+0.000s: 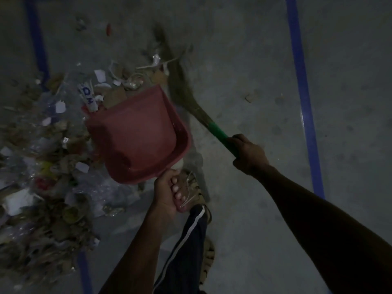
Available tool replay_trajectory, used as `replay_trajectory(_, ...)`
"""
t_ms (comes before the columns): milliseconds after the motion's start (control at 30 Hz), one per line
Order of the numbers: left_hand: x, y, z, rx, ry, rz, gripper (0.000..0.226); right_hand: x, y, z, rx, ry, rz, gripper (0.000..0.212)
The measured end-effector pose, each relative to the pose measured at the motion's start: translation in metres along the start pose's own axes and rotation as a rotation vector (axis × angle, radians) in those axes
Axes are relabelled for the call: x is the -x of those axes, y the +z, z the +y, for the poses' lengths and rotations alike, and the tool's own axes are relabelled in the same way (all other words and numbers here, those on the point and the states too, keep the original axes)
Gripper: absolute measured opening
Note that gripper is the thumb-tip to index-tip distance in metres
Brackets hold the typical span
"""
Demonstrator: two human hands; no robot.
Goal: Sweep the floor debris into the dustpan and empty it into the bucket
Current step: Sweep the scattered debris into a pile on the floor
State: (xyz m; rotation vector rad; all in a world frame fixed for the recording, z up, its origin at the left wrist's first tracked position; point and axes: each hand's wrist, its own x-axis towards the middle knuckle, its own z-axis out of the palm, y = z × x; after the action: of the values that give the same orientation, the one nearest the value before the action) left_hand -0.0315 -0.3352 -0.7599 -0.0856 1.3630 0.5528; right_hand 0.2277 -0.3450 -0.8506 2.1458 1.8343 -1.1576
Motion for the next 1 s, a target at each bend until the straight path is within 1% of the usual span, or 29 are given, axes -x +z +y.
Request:
replay_trajectory(100, 0.000, -0.010, 0.006, 0.048, -0.002, 0.026, 0.037, -0.008, -0.013, -0.006, 0.076, -0.098, -0.002, 0.079)
replay_trajectory(233, 0.005, -0.016, 0.022, 0.109, 0.000, 0.014, 0.043, -0.007, -0.031, -0.005, 0.140, -0.161, 0.089, 0.078)
replay_trajectory(367, 0.003, -0.024, 0.040, 0.142, 0.020, 0.060, 0.041, -0.001, -0.047, 0.001, 0.128, -0.152, 0.218, 0.079)
replay_trajectory(467, 0.002, -0.025, 0.055, 0.194, 0.045, 0.043, 0.043, -0.005, -0.062, -0.005, 0.128, -0.107, 0.305, 0.074)
replay_trajectory(567, 0.003, -0.024, 0.065, 0.202, 0.057, 0.034, 0.045, -0.011, -0.074, -0.014, 0.140, -0.045, 0.341, 0.071)
replay_trajectory(633, 0.004, -0.022, 0.069, 0.188, 0.060, 0.054, 0.044, -0.018, -0.080, -0.015, 0.166, 0.000, 0.318, 0.070)
replay_trajectory(733, 0.004, -0.016, 0.075, 0.204, 0.047, 0.074, 0.040, -0.036, -0.089, -0.020, 0.128, 0.084, 0.233, 0.072)
replay_trajectory(867, 0.001, -0.012, 0.080, 0.245, 0.038, 0.090, 0.040, -0.056, -0.085, -0.036, 0.139, -0.034, 0.076, 0.072)
replay_trajectory(1000, 0.004, -0.011, 0.080, 0.270, 0.039, 0.076, 0.039, -0.071, -0.068, -0.066, 0.218, -0.152, -0.107, 0.073)
